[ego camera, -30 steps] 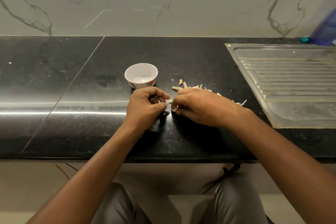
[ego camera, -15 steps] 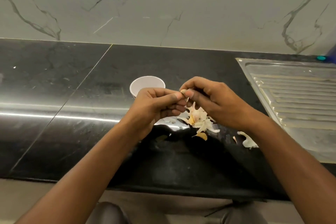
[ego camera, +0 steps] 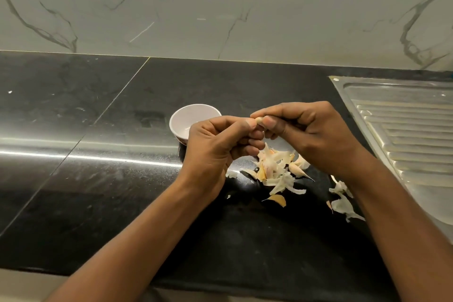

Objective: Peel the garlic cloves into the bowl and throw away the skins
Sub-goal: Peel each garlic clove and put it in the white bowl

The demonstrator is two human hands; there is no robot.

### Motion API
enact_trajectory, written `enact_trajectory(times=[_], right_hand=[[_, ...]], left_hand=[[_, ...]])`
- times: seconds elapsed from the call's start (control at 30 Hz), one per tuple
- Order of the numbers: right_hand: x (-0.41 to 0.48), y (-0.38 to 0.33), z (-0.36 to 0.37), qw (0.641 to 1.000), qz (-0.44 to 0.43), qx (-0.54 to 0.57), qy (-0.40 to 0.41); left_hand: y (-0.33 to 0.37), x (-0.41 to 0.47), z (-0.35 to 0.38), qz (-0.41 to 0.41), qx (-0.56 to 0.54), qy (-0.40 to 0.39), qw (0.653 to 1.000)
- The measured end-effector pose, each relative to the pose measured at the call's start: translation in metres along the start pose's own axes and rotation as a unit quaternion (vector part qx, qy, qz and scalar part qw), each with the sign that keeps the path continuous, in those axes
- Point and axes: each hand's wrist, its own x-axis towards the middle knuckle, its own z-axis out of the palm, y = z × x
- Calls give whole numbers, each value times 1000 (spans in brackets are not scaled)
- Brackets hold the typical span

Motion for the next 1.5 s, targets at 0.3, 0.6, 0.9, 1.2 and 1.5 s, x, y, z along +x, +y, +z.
enact_trajectory(times=[0.3,0.6,0.9,1.2,1.5], right_hand=[[-5,8,9,997,-50,-52,20],[-8,5,13,994,-70,-72,37],[-6,3,12,999,13,-7,34],[-7,7,2,994,78,69,22],[-9,8,0,995,80,63,12]], left_hand=[[-8,-3,7,20,11,57,998],[-7,-6,9,36,36,76,996],[6,1,-6,125,203,-3,971],[8,15,-10,287,503,-116,807],[5,19,-13,304,557,-157,757]])
